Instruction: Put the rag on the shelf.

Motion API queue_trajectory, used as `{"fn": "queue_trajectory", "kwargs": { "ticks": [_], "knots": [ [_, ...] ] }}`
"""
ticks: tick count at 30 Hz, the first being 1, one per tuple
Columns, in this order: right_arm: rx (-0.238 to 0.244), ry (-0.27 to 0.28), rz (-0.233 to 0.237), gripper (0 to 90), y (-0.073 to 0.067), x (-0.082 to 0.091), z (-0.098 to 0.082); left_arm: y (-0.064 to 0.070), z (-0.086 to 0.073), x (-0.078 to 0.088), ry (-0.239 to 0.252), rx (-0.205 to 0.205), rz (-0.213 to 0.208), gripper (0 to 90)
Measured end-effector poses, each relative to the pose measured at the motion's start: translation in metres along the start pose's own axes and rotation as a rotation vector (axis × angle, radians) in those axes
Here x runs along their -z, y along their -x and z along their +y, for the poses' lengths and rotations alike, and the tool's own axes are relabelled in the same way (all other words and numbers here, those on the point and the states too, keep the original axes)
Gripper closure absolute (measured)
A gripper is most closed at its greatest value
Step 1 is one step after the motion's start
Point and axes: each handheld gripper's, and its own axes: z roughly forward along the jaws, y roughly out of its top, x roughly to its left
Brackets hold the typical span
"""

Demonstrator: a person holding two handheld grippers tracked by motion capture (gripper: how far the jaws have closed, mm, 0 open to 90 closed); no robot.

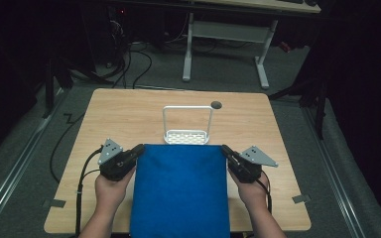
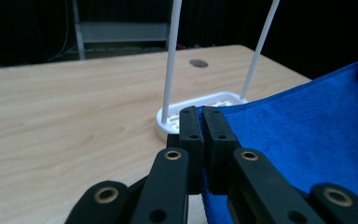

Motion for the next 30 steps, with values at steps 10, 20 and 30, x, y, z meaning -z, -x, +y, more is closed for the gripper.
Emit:
{"fn": "queue_trajectory", "kwargs": {
  "ticks": [10,20,30],
  "knots": [
    [0.027,0.096,-0.008,88.3,0.005,0.013,0.034,-0.002,0.033,0.004,0.068,-0.026,0.009,87.4],
    [0.053,0.178,-0.027,88.4,0.010,0.023,0.074,0.002,0.069,0.010,0.158,-0.061,0.018,87.5],
    [0.077,0.246,-0.034,88.4,0.011,0.031,0.108,0.003,0.107,0.020,0.238,-0.102,0.023,87.7]
  ]
}}
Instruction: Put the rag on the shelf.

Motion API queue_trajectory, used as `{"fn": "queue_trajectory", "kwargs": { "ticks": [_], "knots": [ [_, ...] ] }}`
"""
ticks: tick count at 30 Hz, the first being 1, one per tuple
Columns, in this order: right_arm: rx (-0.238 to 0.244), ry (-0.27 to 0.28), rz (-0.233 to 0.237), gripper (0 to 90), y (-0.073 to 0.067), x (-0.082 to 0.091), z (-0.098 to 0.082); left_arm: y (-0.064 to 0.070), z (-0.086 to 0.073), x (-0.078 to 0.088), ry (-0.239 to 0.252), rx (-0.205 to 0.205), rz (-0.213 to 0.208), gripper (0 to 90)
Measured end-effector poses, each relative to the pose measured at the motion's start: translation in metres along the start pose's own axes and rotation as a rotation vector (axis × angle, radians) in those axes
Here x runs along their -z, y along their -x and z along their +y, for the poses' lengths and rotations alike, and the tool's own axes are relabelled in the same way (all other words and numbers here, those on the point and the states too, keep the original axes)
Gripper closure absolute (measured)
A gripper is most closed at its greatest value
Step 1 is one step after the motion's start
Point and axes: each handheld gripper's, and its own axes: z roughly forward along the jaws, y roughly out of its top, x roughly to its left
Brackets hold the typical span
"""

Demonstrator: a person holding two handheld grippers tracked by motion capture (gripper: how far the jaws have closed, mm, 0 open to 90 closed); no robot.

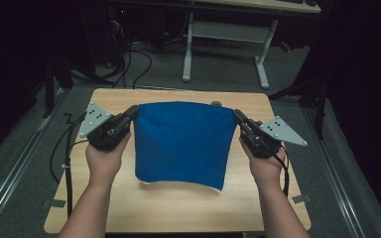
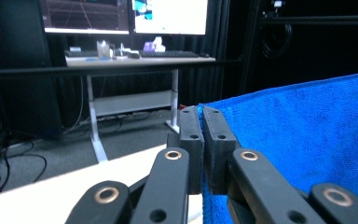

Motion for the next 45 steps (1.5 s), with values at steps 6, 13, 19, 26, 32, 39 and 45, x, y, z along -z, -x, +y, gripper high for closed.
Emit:
{"fn": "queue_trajectory", "kwargs": {
  "ticks": [6,13,19,26,32,39,45],
  "knots": [
    [0.013,0.024,-0.005,88.4,0.002,0.000,0.015,0.000,0.012,0.000,0.018,-0.021,0.001,87.8],
    [0.009,0.026,-0.005,88.4,0.003,0.000,0.018,0.000,0.014,-0.003,0.014,-0.031,0.002,87.9],
    [0.007,0.019,-0.010,88.4,0.006,-0.003,0.024,0.000,0.025,-0.009,-0.007,-0.088,0.010,87.8],
    [-0.032,0.027,-0.012,88.5,0.020,-0.010,0.036,-0.012,0.035,-0.026,-0.018,-0.083,0.019,87.8],
    [-0.047,0.010,-0.028,88.7,0.033,-0.028,0.045,-0.023,0.041,-0.052,-0.045,-0.104,0.032,87.9],
    [-0.046,-0.002,-0.047,88.8,0.043,-0.060,0.050,-0.037,0.039,-0.087,-0.066,-0.115,0.067,87.9],
    [-0.035,-0.024,-0.070,88.8,0.056,-0.091,0.042,-0.054,0.034,-0.111,-0.085,-0.092,0.085,87.9]
  ]
}}
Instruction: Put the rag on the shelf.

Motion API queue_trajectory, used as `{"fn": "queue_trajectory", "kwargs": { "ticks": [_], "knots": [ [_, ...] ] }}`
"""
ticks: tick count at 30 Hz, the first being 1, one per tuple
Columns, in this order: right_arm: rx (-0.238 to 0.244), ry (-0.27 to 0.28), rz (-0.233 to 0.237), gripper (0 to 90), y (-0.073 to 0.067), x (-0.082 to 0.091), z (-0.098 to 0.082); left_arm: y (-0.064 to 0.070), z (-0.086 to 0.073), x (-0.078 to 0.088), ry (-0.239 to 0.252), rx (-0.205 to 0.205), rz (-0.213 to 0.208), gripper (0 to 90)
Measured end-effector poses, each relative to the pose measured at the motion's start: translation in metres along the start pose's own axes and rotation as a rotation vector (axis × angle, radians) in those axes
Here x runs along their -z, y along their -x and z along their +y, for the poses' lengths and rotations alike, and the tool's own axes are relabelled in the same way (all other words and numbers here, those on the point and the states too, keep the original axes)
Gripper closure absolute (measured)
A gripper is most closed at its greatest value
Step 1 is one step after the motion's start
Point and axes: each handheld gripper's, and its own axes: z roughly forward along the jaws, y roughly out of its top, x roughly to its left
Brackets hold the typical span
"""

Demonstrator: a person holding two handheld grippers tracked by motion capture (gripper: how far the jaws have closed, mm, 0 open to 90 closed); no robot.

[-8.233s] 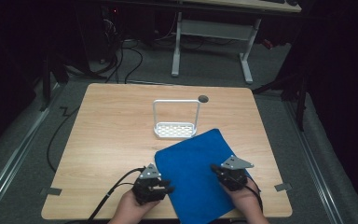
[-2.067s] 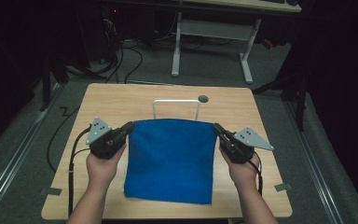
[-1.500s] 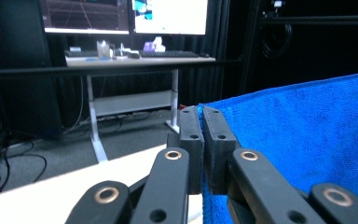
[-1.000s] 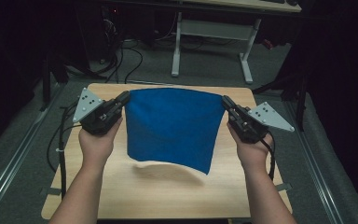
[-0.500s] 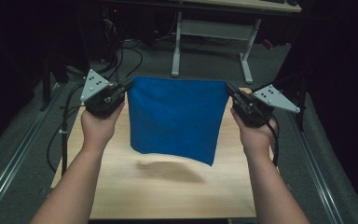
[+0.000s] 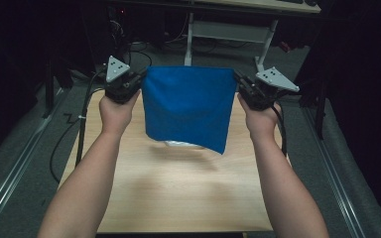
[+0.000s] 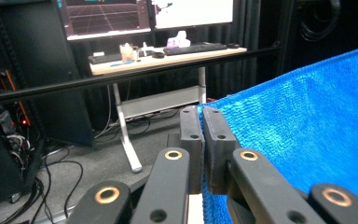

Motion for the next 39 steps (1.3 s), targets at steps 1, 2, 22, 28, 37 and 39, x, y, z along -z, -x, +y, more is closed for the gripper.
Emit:
{"fn": "queue_trajectory", "kwargs": {
  "ticks": [1,2,22,28,37,39],
  "knots": [
    [0.002,-0.008,-0.005,88.8,0.003,-0.005,-0.003,-0.002,-0.001,-0.004,-0.010,-0.004,0.010,87.9],
    [0.006,-0.013,-0.009,88.8,0.006,-0.009,-0.007,-0.004,-0.001,-0.007,-0.020,-0.009,0.020,87.9],
    [0.051,-0.297,-0.049,88.9,0.024,-0.075,-0.080,-0.018,-0.076,-0.055,-0.243,0.037,0.011,87.3],
    [0.025,-0.350,-0.029,88.8,0.020,-0.076,-0.109,-0.013,-0.103,-0.054,-0.296,0.043,0.005,87.4],
    [0.000,-0.393,0.006,88.7,0.011,-0.074,-0.143,-0.010,-0.143,-0.050,-0.337,0.123,-0.058,87.5],
    [-0.009,-0.401,0.013,88.7,0.009,-0.074,-0.149,-0.010,-0.149,-0.049,-0.350,0.137,-0.072,87.5]
  ]
}}
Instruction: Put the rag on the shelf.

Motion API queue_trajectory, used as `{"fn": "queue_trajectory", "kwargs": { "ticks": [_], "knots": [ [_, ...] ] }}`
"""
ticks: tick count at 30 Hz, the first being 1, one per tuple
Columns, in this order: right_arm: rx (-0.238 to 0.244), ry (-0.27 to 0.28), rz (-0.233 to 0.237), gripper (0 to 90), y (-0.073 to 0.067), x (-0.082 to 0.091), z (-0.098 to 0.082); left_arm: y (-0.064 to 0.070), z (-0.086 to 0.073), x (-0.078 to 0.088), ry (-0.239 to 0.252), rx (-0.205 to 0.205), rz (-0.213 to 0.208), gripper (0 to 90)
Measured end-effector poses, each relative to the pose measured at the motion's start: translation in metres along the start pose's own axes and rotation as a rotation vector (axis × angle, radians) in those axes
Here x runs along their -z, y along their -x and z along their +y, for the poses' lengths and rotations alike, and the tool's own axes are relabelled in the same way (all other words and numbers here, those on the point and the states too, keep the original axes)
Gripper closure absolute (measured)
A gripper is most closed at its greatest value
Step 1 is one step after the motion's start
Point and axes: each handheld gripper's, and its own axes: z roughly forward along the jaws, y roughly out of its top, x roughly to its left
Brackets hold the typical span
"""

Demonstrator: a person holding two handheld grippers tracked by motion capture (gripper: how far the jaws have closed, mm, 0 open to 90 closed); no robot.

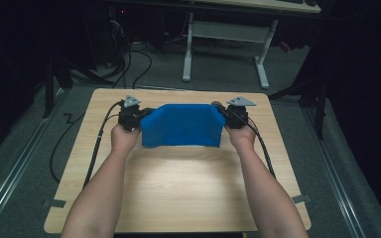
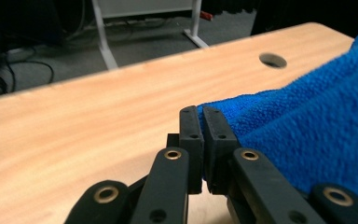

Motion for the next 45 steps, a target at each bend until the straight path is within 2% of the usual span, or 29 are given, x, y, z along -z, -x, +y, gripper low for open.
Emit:
{"fn": "queue_trajectory", "kwargs": {
  "ticks": [3,8,10,20,24,31,33,37,41,45],
  "knots": [
    [-0.004,-0.009,0.006,88.7,-0.002,-0.003,-0.008,0.001,-0.008,-0.003,-0.007,-0.001,-0.008,87.5],
    [-0.019,-0.036,0.006,88.6,-0.002,-0.007,-0.021,-0.004,-0.019,-0.008,-0.031,0.054,-0.018,87.2],
    [-0.021,-0.048,0.009,88.6,-0.001,-0.009,-0.025,-0.003,-0.021,-0.010,-0.031,0.063,-0.028,86.9],
    [-0.038,-0.048,-0.002,88.6,0.002,-0.004,-0.040,0.007,-0.025,-0.020,-0.021,0.069,-0.077,84.2],
    [-0.039,-0.049,-0.005,88.5,0.003,-0.001,-0.047,0.011,-0.026,-0.023,-0.020,0.075,-0.081,83.4],
    [-0.055,-0.083,-0.013,87.6,0.004,-0.001,-0.060,0.013,-0.027,-0.026,-0.016,0.081,-0.090,80.1],
    [-0.066,-0.080,-0.004,80.2,0.005,-0.001,-0.061,0.014,-0.027,-0.025,-0.017,0.082,-0.082,75.7],
    [-0.082,-0.064,-0.002,72.4,0.007,0.003,-0.060,0.011,-0.024,-0.021,-0.012,0.096,-0.072,64.4],
    [-0.084,-0.048,-0.006,68.1,0.010,0.009,-0.057,0.010,-0.020,-0.014,-0.004,0.092,-0.045,55.9],
    [-0.084,-0.035,-0.019,65.5,0.012,0.017,-0.053,0.008,-0.018,-0.004,0.004,0.089,-0.020,51.7]
  ]
}}
